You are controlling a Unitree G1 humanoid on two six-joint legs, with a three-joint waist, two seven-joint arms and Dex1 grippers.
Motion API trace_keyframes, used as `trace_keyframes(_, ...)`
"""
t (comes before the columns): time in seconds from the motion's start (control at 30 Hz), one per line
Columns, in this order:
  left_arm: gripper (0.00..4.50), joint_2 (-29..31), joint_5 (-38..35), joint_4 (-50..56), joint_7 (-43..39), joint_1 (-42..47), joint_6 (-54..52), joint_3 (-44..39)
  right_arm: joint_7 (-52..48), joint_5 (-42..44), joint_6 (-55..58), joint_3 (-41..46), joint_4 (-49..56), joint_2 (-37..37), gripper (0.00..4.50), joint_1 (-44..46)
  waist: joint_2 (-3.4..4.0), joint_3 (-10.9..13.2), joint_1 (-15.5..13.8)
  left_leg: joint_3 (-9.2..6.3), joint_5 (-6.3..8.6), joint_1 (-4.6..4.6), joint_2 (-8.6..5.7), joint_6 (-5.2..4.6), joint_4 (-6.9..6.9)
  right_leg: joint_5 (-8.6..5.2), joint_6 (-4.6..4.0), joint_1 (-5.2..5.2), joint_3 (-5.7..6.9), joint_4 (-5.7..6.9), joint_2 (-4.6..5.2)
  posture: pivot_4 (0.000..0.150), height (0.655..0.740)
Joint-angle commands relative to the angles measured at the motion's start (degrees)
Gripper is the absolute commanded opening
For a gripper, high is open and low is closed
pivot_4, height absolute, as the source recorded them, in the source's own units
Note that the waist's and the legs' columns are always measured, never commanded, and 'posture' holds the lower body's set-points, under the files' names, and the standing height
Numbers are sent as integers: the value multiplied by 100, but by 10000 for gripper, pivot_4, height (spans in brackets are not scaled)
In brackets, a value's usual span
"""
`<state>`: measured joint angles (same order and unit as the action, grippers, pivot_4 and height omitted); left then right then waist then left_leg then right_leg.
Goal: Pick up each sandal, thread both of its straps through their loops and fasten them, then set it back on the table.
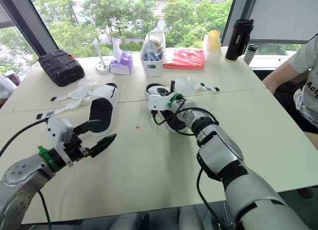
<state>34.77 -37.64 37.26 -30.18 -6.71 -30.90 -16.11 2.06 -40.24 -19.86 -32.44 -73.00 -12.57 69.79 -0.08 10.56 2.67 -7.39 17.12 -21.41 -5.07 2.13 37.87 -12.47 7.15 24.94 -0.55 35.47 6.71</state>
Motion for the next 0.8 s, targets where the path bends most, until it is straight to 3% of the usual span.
trace_keyframes(0.03,45000,14,17,55,-39,88,129,-79,230,-14,-275,32,185,-61,108,253,0,0,-1,1,0,0,0,0,0,0,0,1,-1,0,0,1500,7400)
trace_keyframes(0.2,45000,5,17,-70,-86,236,141,-56,345,-164,-1207,-103,572,-489,108,207,1,0,-11,11,0,-3,0,0,0,0,0,9,-10,4,0,1500,7400)
trace_keyframes(0.47,45000,116,-33,-585,-409,652,182,-141,581,-895,-4994,-465,2841,-2486,108,-170,-3,0,-1,42,0,-7,-4,-1,-16,1,2,27,-30,0,0,1500,7400)
trace_keyframes(0.63,45000,119,30,-817,-532,828,245,-111,520,-1234,-6350,-431,3497,-2758,108,-411,-7,0,70,79,-2,16,8,0,-40,1,3,32,-61,3,-11,1500,7400)
trace_keyframes(0.8,45000,59,63,-861,-540,913,279,-40,416,-1484,-6904,-360,3581,-2599,108,-658,-9,0,45,79,-3,15,9,0,-39,2,2,33,-68,2,-12,1500,7400)
